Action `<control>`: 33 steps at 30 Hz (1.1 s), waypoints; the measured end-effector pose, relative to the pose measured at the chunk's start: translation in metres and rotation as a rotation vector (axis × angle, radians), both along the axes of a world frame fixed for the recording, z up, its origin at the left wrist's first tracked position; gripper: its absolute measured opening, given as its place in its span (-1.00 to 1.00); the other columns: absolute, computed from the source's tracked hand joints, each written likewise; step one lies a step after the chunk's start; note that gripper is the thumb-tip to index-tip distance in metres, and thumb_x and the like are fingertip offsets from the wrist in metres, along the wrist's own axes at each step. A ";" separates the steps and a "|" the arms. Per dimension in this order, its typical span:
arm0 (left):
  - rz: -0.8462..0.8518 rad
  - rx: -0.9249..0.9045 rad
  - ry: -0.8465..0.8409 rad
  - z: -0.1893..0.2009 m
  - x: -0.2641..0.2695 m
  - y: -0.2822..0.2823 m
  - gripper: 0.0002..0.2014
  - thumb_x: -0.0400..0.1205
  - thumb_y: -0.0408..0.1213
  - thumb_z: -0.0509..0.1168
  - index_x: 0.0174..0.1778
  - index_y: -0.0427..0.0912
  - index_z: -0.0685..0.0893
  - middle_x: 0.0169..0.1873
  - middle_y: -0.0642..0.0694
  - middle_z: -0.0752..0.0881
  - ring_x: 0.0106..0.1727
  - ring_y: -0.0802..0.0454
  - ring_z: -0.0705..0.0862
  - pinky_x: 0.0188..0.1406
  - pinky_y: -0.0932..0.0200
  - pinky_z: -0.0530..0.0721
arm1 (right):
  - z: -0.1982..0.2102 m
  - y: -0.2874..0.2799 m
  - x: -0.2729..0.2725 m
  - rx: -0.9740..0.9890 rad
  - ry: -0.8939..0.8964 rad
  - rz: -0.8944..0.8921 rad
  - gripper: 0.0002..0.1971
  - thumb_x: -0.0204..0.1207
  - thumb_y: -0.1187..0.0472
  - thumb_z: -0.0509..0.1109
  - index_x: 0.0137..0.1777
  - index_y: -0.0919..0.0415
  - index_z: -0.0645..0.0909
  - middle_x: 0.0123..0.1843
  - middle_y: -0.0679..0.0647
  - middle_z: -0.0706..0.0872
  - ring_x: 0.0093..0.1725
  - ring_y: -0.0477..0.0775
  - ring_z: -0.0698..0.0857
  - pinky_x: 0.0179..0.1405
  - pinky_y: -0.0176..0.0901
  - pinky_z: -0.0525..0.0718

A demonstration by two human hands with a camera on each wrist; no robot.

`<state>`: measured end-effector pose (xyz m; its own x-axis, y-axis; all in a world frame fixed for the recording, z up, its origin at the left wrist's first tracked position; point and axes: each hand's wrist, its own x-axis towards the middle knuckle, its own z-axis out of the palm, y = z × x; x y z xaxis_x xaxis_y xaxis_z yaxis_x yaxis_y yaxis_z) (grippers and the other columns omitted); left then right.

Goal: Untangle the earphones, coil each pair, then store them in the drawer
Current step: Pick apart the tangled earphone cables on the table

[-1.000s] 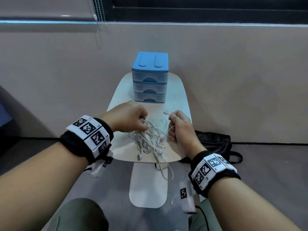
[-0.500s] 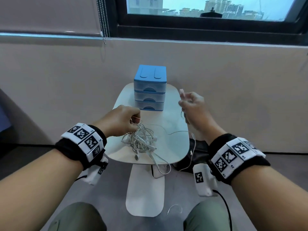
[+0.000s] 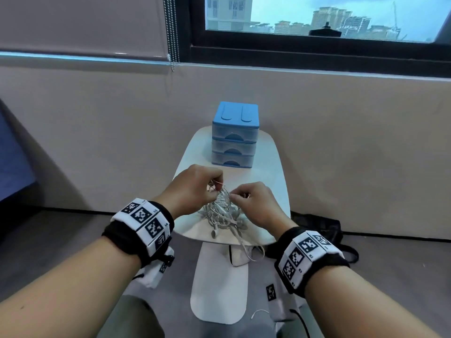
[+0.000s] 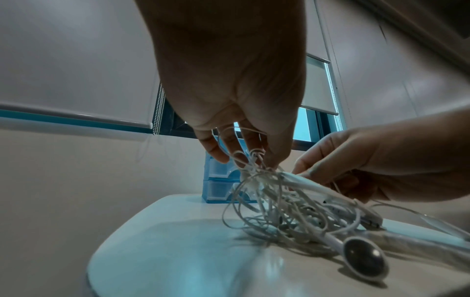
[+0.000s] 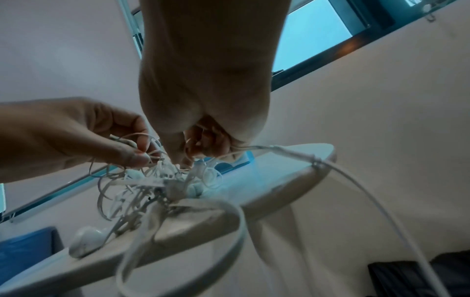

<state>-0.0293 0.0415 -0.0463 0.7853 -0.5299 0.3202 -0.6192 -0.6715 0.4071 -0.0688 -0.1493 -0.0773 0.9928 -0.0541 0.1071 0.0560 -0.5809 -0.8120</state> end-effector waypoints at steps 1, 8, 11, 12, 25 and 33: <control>-0.007 -0.004 -0.005 0.000 0.000 -0.001 -0.79 0.48 -0.35 0.46 -0.26 0.08 0.62 -0.27 0.14 0.73 -0.11 0.14 0.72 -0.06 -0.01 0.72 | 0.001 -0.001 0.001 -0.064 -0.019 0.005 -0.88 0.62 0.20 0.49 -0.05 0.17 0.87 -0.22 -0.07 0.79 -0.23 -0.13 0.69 -0.22 -0.27 0.58; -0.053 -0.032 -0.016 0.001 0.001 -0.007 -0.78 0.53 -0.39 0.47 -0.23 0.05 0.64 -0.26 0.15 0.73 -0.12 0.21 0.68 -0.07 0.04 0.69 | 0.011 -0.016 0.004 -0.165 -0.046 0.004 -0.88 0.61 0.21 0.48 -0.15 0.12 0.80 -0.29 -0.21 0.67 -0.27 -0.25 0.59 -0.32 -0.37 0.47; -0.057 -0.057 -0.033 0.000 0.000 -0.010 -0.77 0.55 -0.40 0.47 -0.24 0.04 0.63 -0.27 0.14 0.73 -0.13 0.18 0.69 -0.08 0.05 0.69 | 0.017 -0.019 0.004 -0.166 -0.051 0.001 -0.87 0.61 0.19 0.47 -0.12 0.12 0.83 -0.31 -0.18 0.68 -0.29 -0.23 0.60 -0.39 -0.47 0.44; -0.060 -0.072 -0.037 0.000 -0.001 -0.011 -0.78 0.56 -0.40 0.47 -0.23 0.03 0.64 -0.27 0.14 0.74 -0.12 0.17 0.70 -0.08 0.04 0.70 | 0.019 -0.020 0.004 -0.145 -0.040 -0.002 -0.86 0.63 0.19 0.45 -0.08 0.11 0.85 -0.29 -0.18 0.70 -0.28 -0.23 0.61 -0.42 -0.48 0.44; -0.087 -0.179 -0.027 0.001 -0.006 -0.016 -0.81 0.57 -0.42 0.50 -0.14 0.00 0.73 -0.21 0.15 0.78 -0.07 0.18 0.74 -0.05 0.10 0.69 | 0.037 -0.022 0.006 -0.202 -0.024 0.115 -0.93 0.63 0.11 0.51 0.00 0.05 0.82 -0.22 -0.04 0.66 -0.22 -0.03 0.59 -0.14 -0.12 0.58; -0.051 -0.225 0.090 0.004 -0.006 -0.022 -0.58 0.57 -0.17 0.57 0.25 0.15 0.55 0.02 0.11 0.71 -0.11 0.10 0.74 -0.06 0.13 0.73 | 0.080 -0.009 0.000 0.060 -0.217 -0.062 -0.83 0.49 0.29 0.39 -0.29 0.33 0.69 -0.45 -0.03 0.54 -0.43 -0.10 0.43 -0.42 -0.18 0.42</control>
